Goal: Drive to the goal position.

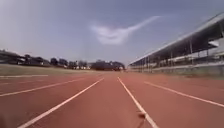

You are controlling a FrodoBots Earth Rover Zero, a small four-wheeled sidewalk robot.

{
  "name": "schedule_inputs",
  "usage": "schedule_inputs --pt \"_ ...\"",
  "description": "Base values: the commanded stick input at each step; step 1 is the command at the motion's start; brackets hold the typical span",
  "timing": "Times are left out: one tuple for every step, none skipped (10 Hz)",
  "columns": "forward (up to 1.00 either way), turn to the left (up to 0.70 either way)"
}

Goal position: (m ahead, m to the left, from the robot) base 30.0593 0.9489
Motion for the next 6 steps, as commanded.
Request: schedule_inputs --pt "0.70 0.00" --pt "0.70 0.00" --pt "0.70 0.00" --pt "0.70 0.00" --pt "0.70 0.00" --pt "0.70 0.00"
